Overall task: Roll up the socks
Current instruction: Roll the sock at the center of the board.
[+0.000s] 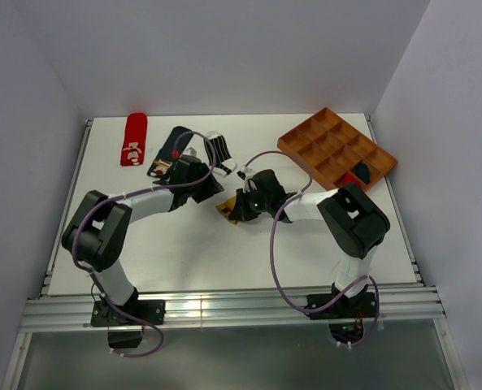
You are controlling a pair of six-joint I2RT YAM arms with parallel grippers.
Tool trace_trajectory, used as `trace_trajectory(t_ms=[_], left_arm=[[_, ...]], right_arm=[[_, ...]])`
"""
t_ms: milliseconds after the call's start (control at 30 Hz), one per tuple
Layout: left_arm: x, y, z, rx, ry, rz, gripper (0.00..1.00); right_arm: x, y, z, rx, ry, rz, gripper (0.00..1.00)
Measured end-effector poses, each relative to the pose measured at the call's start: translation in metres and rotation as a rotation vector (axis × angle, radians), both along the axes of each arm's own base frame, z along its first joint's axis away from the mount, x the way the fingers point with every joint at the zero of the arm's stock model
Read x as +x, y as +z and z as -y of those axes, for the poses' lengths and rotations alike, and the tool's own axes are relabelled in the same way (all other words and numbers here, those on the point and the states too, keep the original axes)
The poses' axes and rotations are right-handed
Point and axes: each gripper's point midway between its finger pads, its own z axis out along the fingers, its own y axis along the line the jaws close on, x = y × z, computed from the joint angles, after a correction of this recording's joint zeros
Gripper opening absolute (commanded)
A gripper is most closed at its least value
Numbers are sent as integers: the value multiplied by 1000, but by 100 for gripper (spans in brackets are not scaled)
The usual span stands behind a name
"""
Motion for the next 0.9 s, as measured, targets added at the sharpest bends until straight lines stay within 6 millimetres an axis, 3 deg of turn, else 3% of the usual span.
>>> trace_trajectory(t_ms=[133,300,567,700,800,833,900], left_arm=[[13,-10,14,28,-109,-11,49],[10,-34,26,60,-218,-73,48],[10,-35,46,90,-322,-55,45],[6,-37,56,106,-353,-55,40],[6,-40,60,127,-358,-55,23],[7,-41,60,137,-355,-54,6],[8,-45,60,152,-340,-62,0]], right_arm=[[0,0,0,-5,18,15,0],[0,0,0,-8,31,26,0],[0,0,0,-10,44,37,0],[-1,0,0,-10,47,38,0],[-1,0,0,-10,47,38,0],[-1,0,0,-10,47,38,0],[-1,0,0,-10,47,37,0]])
